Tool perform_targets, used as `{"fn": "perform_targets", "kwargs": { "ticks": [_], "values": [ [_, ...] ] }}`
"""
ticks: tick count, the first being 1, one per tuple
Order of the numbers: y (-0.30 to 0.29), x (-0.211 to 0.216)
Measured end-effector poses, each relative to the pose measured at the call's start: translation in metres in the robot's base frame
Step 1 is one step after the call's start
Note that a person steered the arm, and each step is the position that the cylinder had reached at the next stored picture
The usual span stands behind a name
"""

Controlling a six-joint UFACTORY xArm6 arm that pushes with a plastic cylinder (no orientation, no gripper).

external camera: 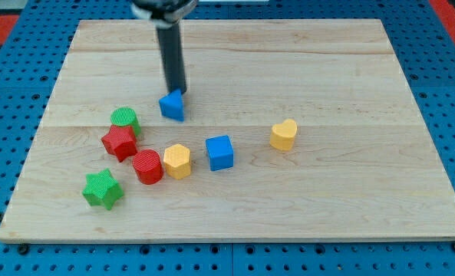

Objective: Move the yellow heart top right to the yellow hexagon

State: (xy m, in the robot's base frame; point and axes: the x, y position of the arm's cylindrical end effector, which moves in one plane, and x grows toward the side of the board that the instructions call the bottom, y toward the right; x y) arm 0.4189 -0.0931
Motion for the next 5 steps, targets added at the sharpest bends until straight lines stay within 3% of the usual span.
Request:
{"fn": "perform_targets", "kwargs": {
  "ticks": [1,2,4,5],
  "values": [
    [-0.037,0.053],
    [0.012,0.027],
    [0.195,0.042],
    [0.183,0.017]
  ]
}}
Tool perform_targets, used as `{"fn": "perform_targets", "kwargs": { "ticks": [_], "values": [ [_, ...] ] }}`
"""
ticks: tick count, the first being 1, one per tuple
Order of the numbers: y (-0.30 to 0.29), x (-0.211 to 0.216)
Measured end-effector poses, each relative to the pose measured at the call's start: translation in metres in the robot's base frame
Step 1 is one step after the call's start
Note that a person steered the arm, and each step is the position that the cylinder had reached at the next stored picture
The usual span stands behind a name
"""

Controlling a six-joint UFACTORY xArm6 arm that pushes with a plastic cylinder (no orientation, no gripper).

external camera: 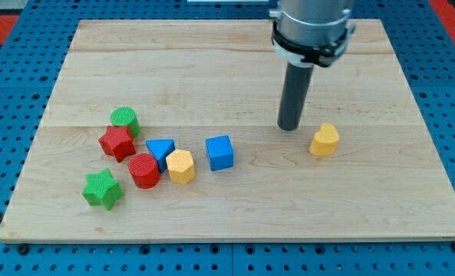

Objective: Move the yellow heart top right to the yellow hexagon

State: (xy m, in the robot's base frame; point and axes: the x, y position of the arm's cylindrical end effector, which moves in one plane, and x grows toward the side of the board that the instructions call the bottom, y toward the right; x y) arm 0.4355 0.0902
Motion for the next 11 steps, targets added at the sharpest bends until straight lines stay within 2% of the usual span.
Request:
{"fn": "perform_targets", "kwargs": {
  "ticks": [1,2,3,4,5,6,7,8,9,10,11],
  "values": [
    [0.08,0.02],
    [0.063,0.038],
    [-0.067,0.027],
    [-0.172,0.036],
    [-0.134,0.0],
    [-0.015,0.027],
    [-0.053,0.062],
    [-0.144,0.064],
    [-0.173,0.039],
    [-0.066,0.049],
    [-0.067,0.122]
  ]
}}
